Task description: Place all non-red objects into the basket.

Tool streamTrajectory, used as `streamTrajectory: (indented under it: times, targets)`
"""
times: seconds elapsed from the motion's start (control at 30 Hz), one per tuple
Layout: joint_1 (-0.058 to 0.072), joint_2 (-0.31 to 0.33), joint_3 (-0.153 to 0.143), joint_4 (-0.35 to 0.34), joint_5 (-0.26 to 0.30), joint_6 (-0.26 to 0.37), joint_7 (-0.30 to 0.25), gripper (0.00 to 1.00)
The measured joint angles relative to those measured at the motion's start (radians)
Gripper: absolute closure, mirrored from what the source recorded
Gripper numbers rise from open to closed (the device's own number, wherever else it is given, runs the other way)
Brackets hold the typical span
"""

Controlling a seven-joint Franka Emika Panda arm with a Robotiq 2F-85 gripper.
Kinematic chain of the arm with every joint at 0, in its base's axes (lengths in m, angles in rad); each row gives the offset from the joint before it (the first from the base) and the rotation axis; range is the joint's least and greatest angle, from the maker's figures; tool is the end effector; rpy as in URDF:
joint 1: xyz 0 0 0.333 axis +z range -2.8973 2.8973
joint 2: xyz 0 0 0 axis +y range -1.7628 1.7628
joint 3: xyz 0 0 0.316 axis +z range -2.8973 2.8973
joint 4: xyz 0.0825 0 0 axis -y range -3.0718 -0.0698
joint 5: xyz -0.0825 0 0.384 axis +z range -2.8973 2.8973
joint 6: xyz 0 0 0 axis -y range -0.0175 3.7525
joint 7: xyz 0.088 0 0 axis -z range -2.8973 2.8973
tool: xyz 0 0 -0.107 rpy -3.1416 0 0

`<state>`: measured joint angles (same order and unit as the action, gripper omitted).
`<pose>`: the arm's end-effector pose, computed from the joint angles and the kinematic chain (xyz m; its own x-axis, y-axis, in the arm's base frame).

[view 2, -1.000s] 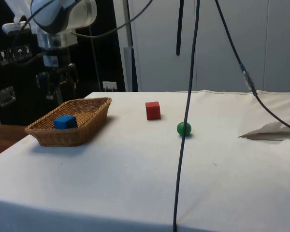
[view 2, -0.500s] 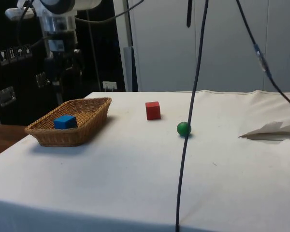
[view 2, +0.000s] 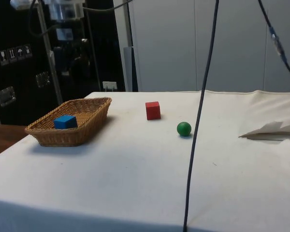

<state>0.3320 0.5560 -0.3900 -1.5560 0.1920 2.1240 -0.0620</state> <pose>0.6981 0.0090 0.3475 0.9979 -0.0327 0.0551 -0.0347 -0.9987 0.0370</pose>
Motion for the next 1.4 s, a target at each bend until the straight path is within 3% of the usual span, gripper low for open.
streamTrajectory:
  times: [0.7,1.13,1.4]
  targets:
    - [0.018,-0.197,0.001,-0.199,-0.124,0.000,0.013,0.00]
    - [0.020,-0.313,0.003,-0.323,-0.181,0.000,0.018,0.00]
    - [0.020,-0.405,0.012,-0.436,-0.203,0.000,0.021,0.00]
